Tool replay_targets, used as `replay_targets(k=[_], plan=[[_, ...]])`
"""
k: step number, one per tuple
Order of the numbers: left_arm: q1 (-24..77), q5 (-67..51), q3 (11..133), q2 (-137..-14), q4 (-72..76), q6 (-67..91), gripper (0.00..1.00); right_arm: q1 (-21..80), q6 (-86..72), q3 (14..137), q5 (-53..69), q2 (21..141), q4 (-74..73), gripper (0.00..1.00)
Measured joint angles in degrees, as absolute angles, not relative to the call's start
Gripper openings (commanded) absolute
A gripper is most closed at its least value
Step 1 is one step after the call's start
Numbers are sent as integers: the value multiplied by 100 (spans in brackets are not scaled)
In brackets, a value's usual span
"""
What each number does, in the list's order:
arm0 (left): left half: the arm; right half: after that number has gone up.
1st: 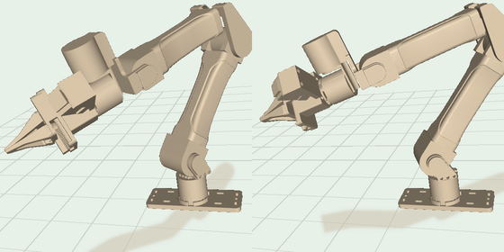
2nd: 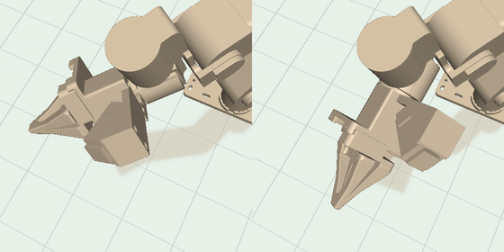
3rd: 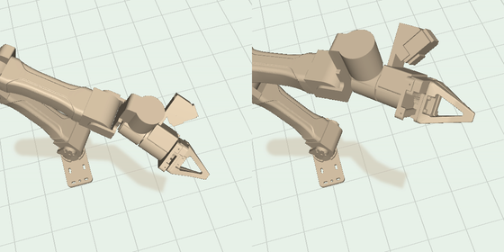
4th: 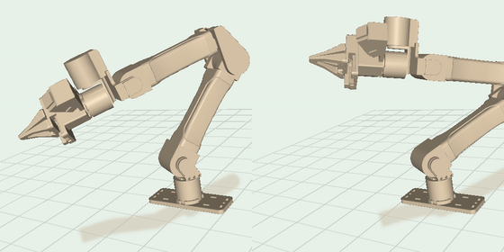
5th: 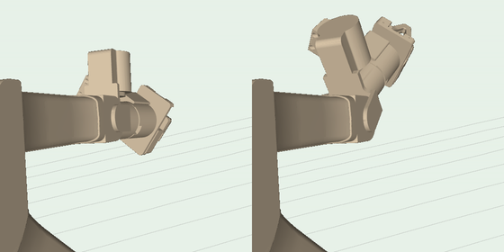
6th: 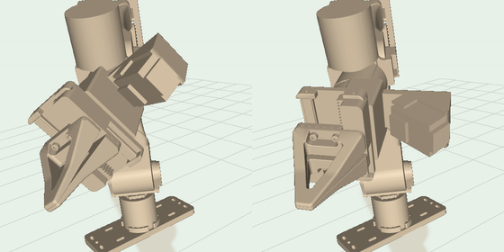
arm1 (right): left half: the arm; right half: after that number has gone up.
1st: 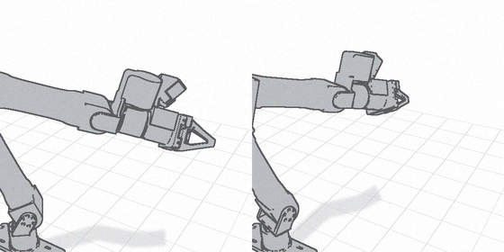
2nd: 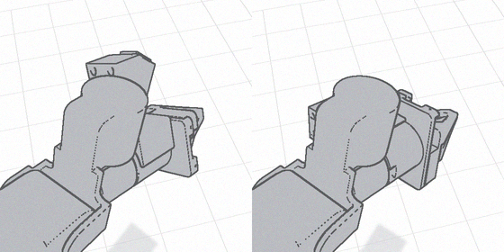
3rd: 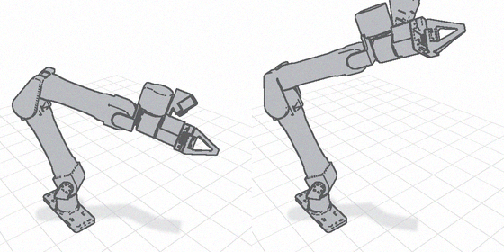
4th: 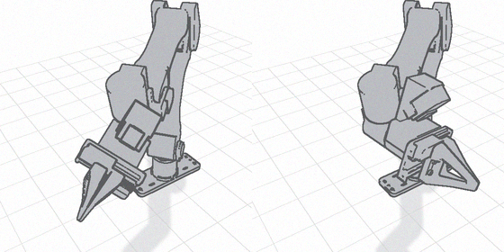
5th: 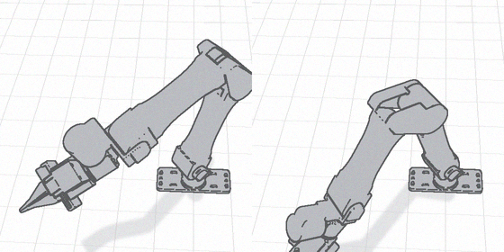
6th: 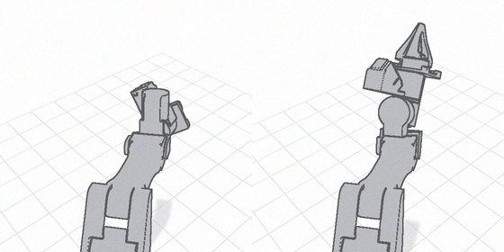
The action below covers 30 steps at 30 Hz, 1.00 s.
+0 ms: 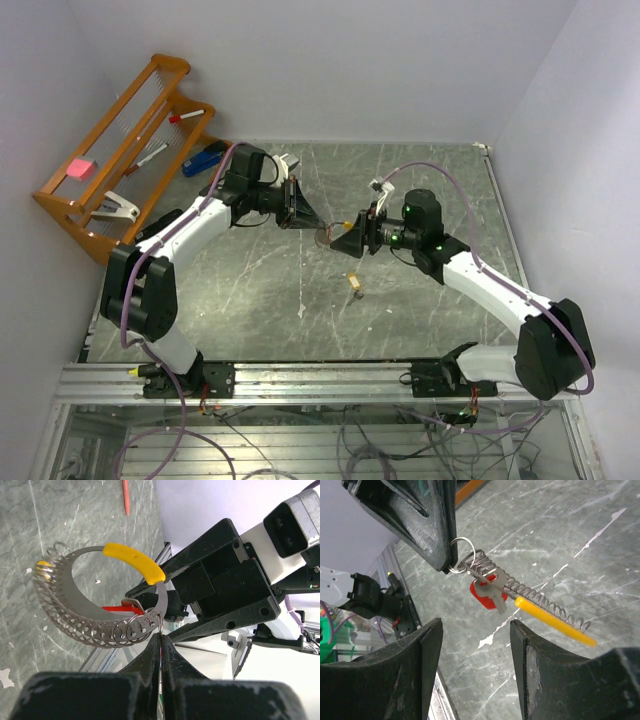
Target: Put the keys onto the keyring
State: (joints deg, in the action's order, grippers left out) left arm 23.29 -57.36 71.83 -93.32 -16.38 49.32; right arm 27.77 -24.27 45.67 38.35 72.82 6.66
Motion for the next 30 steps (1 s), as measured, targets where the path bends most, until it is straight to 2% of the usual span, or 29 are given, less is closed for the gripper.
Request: replay_targets(k=[13, 22, 30], plan=[[2418, -5721, 7183, -9332, -1634, 4936, 7, 3033, -2338, 4788, 3699, 7577, 1039, 45], [2451, -5721, 7185, -9334, -1632, 4939, 7, 3227, -2298, 4897, 3570, 7762, 1090, 42], [2453, -5728, 7185, -9332, -1632, 4939, 7, 3223, -2139, 4753, 3395, 7585, 1087, 29]])
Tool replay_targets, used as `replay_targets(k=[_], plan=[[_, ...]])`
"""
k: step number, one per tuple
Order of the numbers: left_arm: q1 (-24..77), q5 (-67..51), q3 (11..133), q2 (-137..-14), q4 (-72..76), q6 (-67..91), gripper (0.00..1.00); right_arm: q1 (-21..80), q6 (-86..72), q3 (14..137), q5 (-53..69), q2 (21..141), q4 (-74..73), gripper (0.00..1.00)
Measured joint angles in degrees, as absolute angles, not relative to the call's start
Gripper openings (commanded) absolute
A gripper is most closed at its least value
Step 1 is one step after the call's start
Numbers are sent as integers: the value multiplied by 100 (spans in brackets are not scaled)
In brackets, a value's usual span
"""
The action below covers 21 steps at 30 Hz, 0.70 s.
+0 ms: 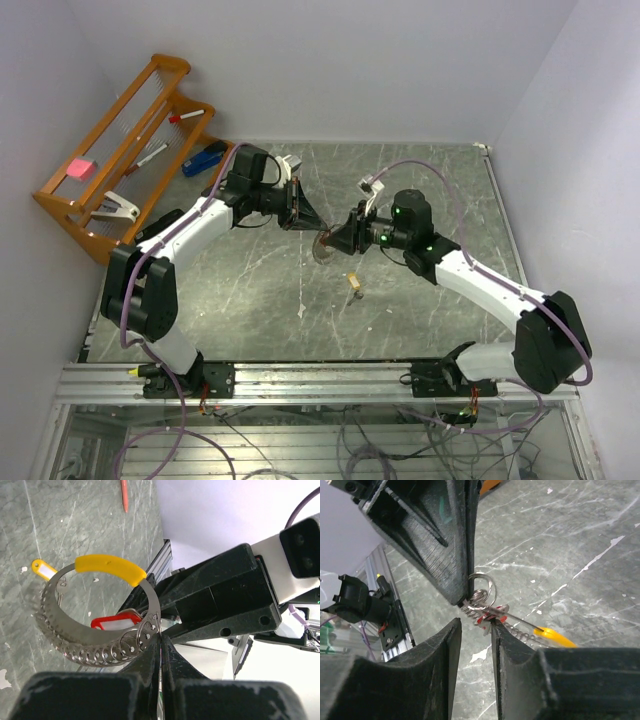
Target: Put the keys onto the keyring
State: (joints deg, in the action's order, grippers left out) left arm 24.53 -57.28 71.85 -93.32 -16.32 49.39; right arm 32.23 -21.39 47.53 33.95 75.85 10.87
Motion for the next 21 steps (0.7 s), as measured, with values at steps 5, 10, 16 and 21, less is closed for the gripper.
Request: replay_targets(k=[5, 10, 16, 21], plan=[[2453, -5743, 7183, -9332, -1610, 4939, 7, 3221, -2025, 4648, 3365, 7279, 1081, 22], [2473, -5835, 7185, -9319, -1540, 4941, 7, 3188, -1894, 4622, 3363, 7008, 1017, 19], [2611, -5955, 7183, -9181, -1365, 5013, 7, 3107, -1743, 4604, 3308, 6812, 775, 27], [2692, -6053, 7183, -9139, -1201, 5094, 7, 3085, -1682, 4536, 3057, 6558, 569, 36]])
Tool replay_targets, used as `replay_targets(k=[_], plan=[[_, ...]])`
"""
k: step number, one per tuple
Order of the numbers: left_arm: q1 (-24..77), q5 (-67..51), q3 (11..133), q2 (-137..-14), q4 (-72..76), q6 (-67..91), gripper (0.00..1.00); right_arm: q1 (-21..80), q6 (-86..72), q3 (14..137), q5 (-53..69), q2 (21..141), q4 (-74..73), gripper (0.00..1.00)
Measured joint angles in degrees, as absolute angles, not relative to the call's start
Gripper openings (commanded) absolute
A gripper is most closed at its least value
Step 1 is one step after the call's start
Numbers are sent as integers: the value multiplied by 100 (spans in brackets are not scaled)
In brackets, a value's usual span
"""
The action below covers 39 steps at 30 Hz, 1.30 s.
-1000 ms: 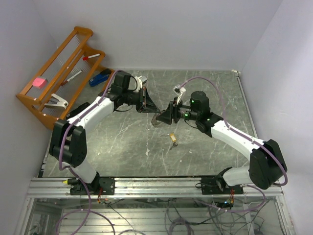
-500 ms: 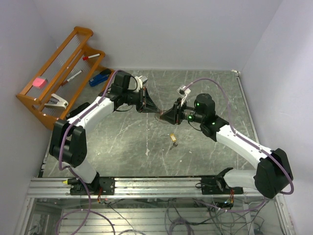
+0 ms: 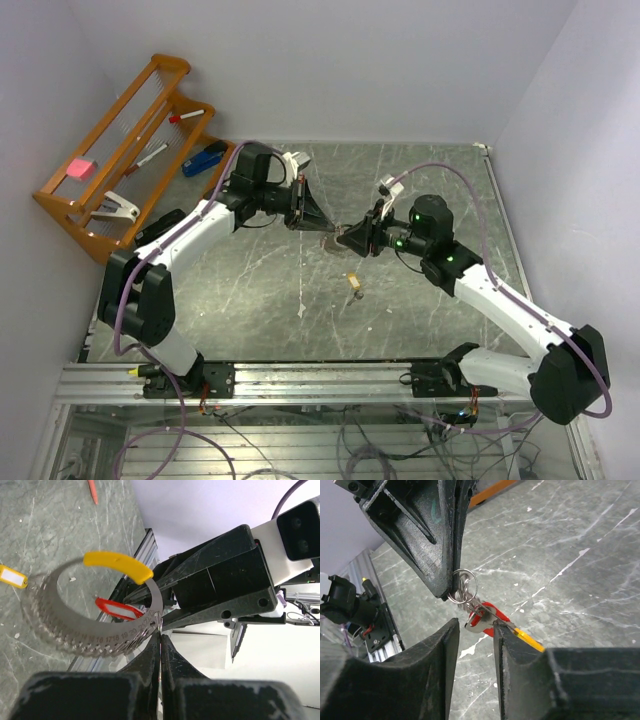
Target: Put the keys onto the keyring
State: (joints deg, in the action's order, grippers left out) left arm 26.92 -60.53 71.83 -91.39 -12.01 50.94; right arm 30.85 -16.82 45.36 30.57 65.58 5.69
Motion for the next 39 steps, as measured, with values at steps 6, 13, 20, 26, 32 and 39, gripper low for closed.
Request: replay_targets(k=[6, 13, 20, 26, 32, 39], plan=[[2711, -6069, 7177, -9139, -1179, 5103, 7, 3074, -1638, 4530, 2880, 6425, 449, 39], [2727, -6093, 7150, -9139, -1149, 5113, 7, 3070, -1573, 4530, 2860, 6405, 432, 40], [2790, -6176, 7059, -9139, -987, 5201, 7, 3070, -1424, 4530, 2786, 6200, 336, 40], [2912, -6484, 6960, -9139, -1028, 6106, 7, 3070, -1251, 4532, 2897, 6169, 154, 36], [3124, -6694, 6956, -9139, -993, 6484, 7, 3022, -1017, 4532, 2989, 6090, -117, 29], [3210, -6825, 6956, -9139, -897, 6598, 7, 2954, -832, 4552, 3118, 5739, -443, 29]])
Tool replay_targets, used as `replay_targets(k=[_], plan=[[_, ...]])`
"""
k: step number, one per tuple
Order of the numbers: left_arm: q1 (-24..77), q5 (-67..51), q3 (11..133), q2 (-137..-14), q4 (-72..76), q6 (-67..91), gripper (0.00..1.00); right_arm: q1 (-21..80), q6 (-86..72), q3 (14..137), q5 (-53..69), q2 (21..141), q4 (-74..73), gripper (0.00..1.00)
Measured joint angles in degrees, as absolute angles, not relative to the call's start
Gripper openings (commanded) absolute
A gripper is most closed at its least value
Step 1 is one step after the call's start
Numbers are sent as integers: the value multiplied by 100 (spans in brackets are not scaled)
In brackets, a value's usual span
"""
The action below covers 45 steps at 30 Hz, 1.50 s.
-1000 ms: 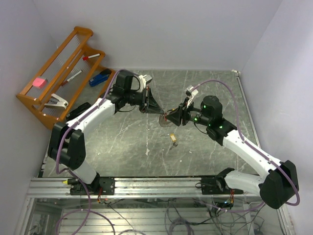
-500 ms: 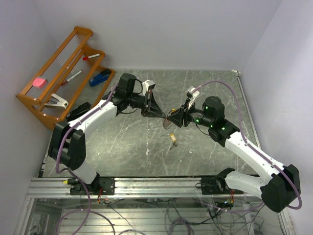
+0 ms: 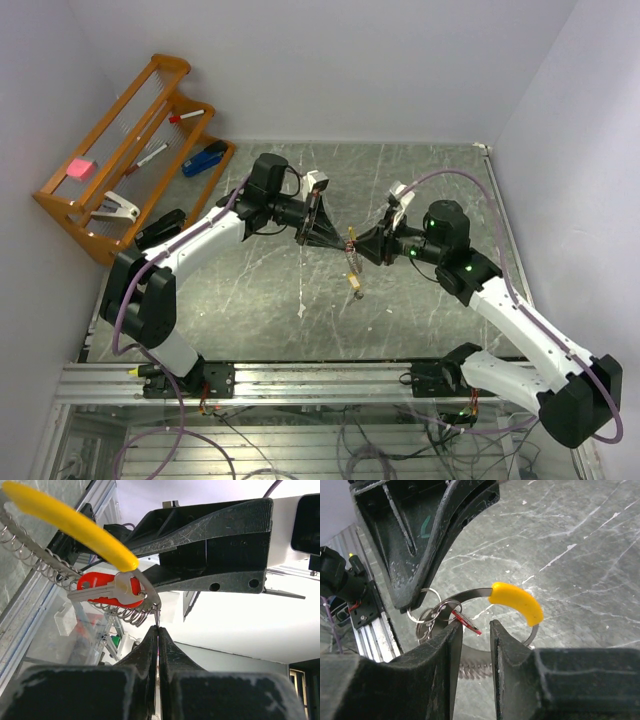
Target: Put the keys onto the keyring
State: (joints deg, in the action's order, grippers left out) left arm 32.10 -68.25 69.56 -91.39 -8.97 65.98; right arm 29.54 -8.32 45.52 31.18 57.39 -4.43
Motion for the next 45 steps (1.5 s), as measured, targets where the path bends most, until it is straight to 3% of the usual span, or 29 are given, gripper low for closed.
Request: replay_targets(k=[11, 45], plan=[[3214, -7050, 6947, -9139, -532, 6755, 7, 2845, -593, 4976, 3430, 5430, -1232, 34], [3361, -7251, 6925, -9139, -272, 6847, 7, 2663, -1258, 4748, 4189, 5129, -1319, 39]])
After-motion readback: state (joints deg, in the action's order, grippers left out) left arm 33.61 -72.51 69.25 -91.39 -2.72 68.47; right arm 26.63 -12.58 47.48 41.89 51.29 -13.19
